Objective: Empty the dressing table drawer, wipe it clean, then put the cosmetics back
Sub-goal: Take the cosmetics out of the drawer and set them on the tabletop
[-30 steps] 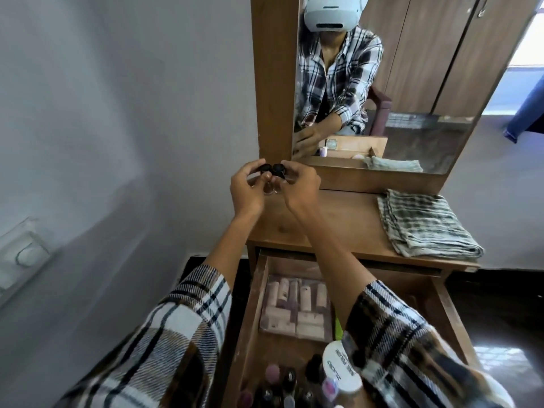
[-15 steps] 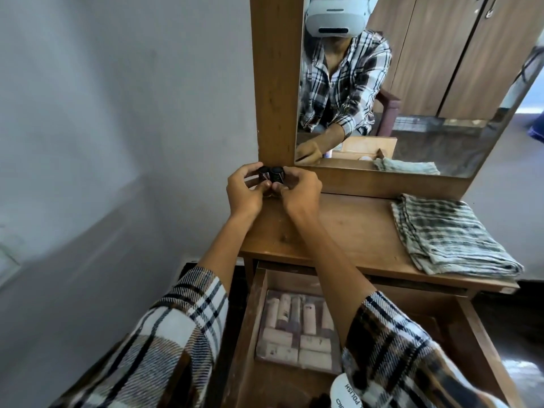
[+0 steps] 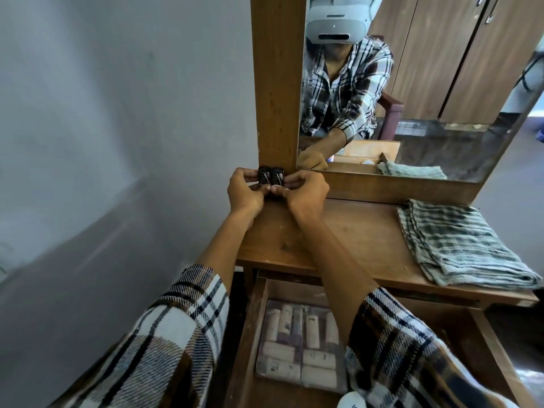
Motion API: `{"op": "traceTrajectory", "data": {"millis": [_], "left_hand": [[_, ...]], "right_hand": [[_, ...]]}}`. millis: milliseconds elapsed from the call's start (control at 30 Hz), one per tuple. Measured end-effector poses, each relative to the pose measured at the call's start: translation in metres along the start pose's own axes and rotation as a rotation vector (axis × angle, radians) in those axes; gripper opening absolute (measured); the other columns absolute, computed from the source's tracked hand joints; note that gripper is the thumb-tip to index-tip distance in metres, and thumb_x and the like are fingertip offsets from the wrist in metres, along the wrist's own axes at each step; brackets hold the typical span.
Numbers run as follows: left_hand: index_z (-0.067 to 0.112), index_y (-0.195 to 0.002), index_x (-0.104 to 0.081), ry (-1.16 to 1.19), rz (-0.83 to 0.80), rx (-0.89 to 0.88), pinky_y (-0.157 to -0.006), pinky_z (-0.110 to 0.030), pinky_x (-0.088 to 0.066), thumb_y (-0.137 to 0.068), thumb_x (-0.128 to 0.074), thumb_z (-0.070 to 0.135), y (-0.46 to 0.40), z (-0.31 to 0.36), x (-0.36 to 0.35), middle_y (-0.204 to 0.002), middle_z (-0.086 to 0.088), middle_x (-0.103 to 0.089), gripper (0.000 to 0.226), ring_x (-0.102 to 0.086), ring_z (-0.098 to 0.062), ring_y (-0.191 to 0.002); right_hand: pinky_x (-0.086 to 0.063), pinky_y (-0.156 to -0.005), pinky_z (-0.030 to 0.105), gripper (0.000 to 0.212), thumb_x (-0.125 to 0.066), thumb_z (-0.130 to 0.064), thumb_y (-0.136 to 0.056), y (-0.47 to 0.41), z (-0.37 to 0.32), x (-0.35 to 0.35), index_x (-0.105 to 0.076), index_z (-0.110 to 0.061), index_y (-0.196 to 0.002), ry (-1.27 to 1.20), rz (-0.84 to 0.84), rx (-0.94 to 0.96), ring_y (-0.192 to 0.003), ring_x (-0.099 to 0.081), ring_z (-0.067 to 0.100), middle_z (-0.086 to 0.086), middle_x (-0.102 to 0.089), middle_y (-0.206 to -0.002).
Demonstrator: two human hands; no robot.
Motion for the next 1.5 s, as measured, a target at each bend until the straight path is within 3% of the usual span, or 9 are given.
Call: {"op": "traceTrajectory", "data": {"millis": [233, 367, 600, 733, 833, 967, 1167, 1267, 1500], "left_hand": [[0.006, -0.113, -0.050, 0.042, 0.091, -0.052, -0.082, -0.018, -0.043, -0.080, -0.068, 0.000, 0.012, 0.005, 0.008, -0.122, -0.009, -0.053, 0.039, -0.053, -0.021, -0.108], [0.011, -0.105, -0.053, 0.030, 0.144, -0.178, -0.083, -0.016, -0.042, -0.078, -0.070, -0.001, 0.034, 0.017, 0.021, -0.119, -0.008, -0.054, 0.034, -0.052, -0.017, -0.108], [0.009, -0.096, -0.062, -0.109, -0.021, -0.349, -0.075, -0.007, -0.044, -0.070, -0.075, -0.001, 0.120, 0.045, 0.039, -0.104, -0.004, -0.059, 0.031, -0.053, -0.010, -0.091], [0.001, -0.099, -0.066, -0.154, -0.212, -0.358, -0.080, -0.032, -0.052, -0.076, -0.069, -0.002, 0.176, 0.052, 0.051, -0.106, -0.014, -0.065, 0.024, -0.062, -0.025, -0.096], [0.000, -0.095, -0.068, -0.237, -0.301, -0.400, -0.080, -0.032, -0.049, -0.074, -0.070, -0.004, 0.213, 0.046, 0.061, -0.100, -0.017, -0.066, 0.022, -0.062, -0.028, -0.095], [-0.002, -0.094, -0.068, -0.350, -0.368, -0.282, -0.069, -0.026, -0.042, -0.079, -0.063, -0.007, 0.251, 0.027, 0.077, -0.097, -0.017, -0.064, 0.016, -0.061, -0.029, -0.091], [0.007, -0.105, -0.068, -0.382, -0.528, -0.095, -0.060, -0.015, -0.052, -0.080, -0.063, -0.009, 0.278, 0.004, 0.097, -0.108, -0.003, -0.061, 0.030, -0.060, -0.017, -0.093], [0.010, -0.109, -0.068, -0.560, -0.589, -0.142, -0.082, -0.032, -0.055, -0.083, -0.063, -0.002, 0.284, -0.001, 0.098, -0.116, -0.003, -0.061, 0.030, -0.061, -0.019, -0.098], [0.024, -0.104, -0.070, -0.749, -0.633, -0.269, -0.081, -0.037, -0.053, -0.089, -0.056, 0.008, 0.297, 0.002, 0.091, -0.107, 0.000, -0.066, 0.026, -0.062, -0.019, -0.091]], "right_hand": [[-0.052, -0.070, 0.017, 0.029, -0.080, -0.007, -0.072, 0.007, -0.008, 0.008, -0.068, -0.007, -0.098, 0.091, -0.025, 0.019, -0.083, -0.063, 0.011, 0.001, -0.066, -0.090], [-0.056, -0.067, 0.017, 0.022, -0.076, 0.002, -0.073, 0.028, -0.017, 0.032, -0.068, -0.004, -0.092, 0.108, -0.028, 0.093, -0.073, -0.063, 0.008, 0.001, -0.064, -0.083], [-0.048, -0.055, 0.005, 0.017, -0.066, 0.008, -0.080, 0.101, -0.030, 0.083, -0.068, -0.001, -0.094, 0.173, -0.143, 0.258, -0.054, -0.060, -0.014, 0.002, -0.064, -0.081], [-0.048, -0.057, 0.006, 0.030, -0.055, 0.018, -0.077, 0.145, -0.028, 0.107, -0.066, -0.002, -0.097, 0.244, -0.284, 0.214, -0.063, -0.062, -0.001, 0.012, -0.068, -0.097], [-0.051, -0.067, 0.017, 0.030, -0.063, 0.016, -0.074, 0.179, -0.028, 0.120, -0.067, 0.003, -0.101, 0.265, -0.346, 0.224, -0.078, -0.066, 0.017, 0.016, -0.068, -0.099], [-0.043, -0.063, 0.004, 0.042, -0.064, 0.015, -0.072, 0.221, -0.022, 0.124, -0.069, -0.006, -0.108, 0.390, -0.426, 0.221, -0.082, -0.061, 0.007, 0.008, -0.071, -0.097], [-0.043, -0.060, 0.006, 0.037, -0.069, 0.012, -0.072, 0.264, -0.011, 0.120, -0.071, -0.007, -0.104, 0.532, -0.557, 0.192, -0.080, -0.061, 0.011, 0.008, -0.071, -0.101], [-0.050, -0.085, 0.029, 0.038, -0.077, 0.005, -0.066, 0.274, -0.005, 0.116, -0.070, -0.008, -0.102, 0.627, -0.602, 0.146, -0.092, -0.065, 0.021, 0.006, -0.071, -0.100], [-0.055, -0.079, 0.036, 0.030, -0.082, 0.001, -0.060, 0.284, 0.002, 0.107, -0.070, -0.010, -0.085, 0.773, -0.633, 0.152, -0.085, -0.068, 0.026, 0.010, -0.071, -0.089]]}}
Point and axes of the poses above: each hand's wrist, its own y-axis away from the middle knuckle, its own x-axis out of the back of the hand, z = x × y, the point moved 4 cm from there along -y, towards the middle knuckle
